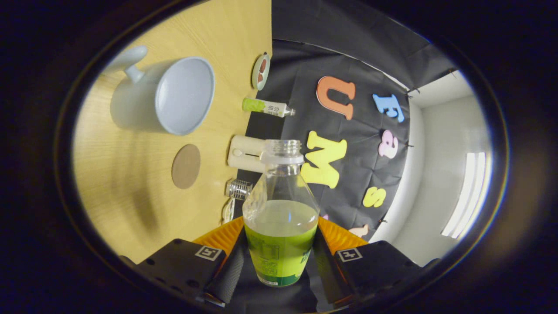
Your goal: Take the bottle from table, then pour the juice into the cup, finally place the bottle on the coaster
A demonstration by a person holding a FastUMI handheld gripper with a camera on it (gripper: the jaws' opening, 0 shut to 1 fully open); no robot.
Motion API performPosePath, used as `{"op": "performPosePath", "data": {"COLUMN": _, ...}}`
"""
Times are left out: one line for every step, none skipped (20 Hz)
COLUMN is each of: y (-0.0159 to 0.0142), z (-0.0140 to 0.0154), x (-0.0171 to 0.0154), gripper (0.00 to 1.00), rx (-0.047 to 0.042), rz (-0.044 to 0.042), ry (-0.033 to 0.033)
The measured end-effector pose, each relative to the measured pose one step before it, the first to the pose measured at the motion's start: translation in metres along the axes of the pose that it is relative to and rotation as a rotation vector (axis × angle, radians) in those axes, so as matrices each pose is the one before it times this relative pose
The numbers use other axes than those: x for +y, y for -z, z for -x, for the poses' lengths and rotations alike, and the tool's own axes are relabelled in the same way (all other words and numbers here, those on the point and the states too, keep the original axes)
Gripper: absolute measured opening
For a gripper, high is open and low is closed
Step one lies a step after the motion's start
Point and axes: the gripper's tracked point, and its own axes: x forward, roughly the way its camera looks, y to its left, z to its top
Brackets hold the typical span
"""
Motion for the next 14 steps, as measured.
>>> {"op": "performPosePath", "data": {"y": -0.00081, "z": 0.00018, "x": -0.0016, "gripper": 0.81, "rx": -0.00381, "rz": 0.01979, "ry": 0.00638}}
{"op": "performPosePath", "data": {"y": -0.00003, "z": 0.00021, "x": -0.00178, "gripper": 0.81, "rx": -0.00361, "rz": 0.02006, "ry": 0.00576}}
{"op": "performPosePath", "data": {"y": -0.00026, "z": 0.00042, "x": -0.00142, "gripper": 0.81, "rx": 0.00031, "rz": 0.01839, "ry": 0.00445}}
{"op": "performPosePath", "data": {"y": 0.00059, "z": 0.001, "x": -0.0014, "gripper": 0.81, "rx": 0.00164, "rz": 0.01323, "ry": 0.00503}}
{"op": "performPosePath", "data": {"y": 0.00229, "z": 0.00044, "x": -0.00293, "gripper": 0.81, "rx": 0.00194, "rz": 0.00356, "ry": 0.00053}}
{"op": "performPosePath", "data": {"y": 0.00185, "z": 0.00075, "x": -0.00045, "gripper": 0.81, "rx": 0.00227, "rz": 0.00341, "ry": -0.00145}}
{"op": "performPosePath", "data": {"y": 0.00099, "z": -0.00156, "x": 0.00123, "gripper": 0.81, "rx": 0.00375, "rz": 0.00319, "ry": -0.00244}}
{"op": "performPosePath", "data": {"y": 0.0011, "z": -0.00005, "x": 0.00019, "gripper": 0.81, "rx": 0.00323, "rz": 0.00489, "ry": -0.0029}}
{"op": "performPosePath", "data": {"y": 0.00176, "z": -0.00123, "x": -0.00038, "gripper": 0.81, "rx": 0.0014, "rz": 0.007, "ry": 0.00024}}
{"op": "performPosePath", "data": {"y": 0.00026, "z": -0.00106, "x": -0.00096, "gripper": 0.81, "rx": 0.00143, "rz": 0.00859, "ry": 0.0027}}
{"op": "performPosePath", "data": {"y": 0.00084, "z": 0.00018, "x": -0.00057, "gripper": 0.81, "rx": 0.00011, "rz": 0.00802, "ry": 0.00658}}
{"op": "performPosePath", "data": {"y": 0.00092, "z": -0.00002, "x": -0.00155, "gripper": 0.81, "rx": -0.0011, "rz": 0.00589, "ry": 0.01071}}
{"op": "performPosePath", "data": {"y": 0.00067, "z": 0.00063, "x": -0.00117, "gripper": 0.81, "rx": -0.00362, "rz": 0.0038, "ry": 0.00883}}
{"op": "performPosePath", "data": {"y": -0.0009, "z": 0.00112, "x": -0.00063, "gripper": 0.81, "rx": -0.00462, "rz": 0.00525, "ry": 0.00632}}
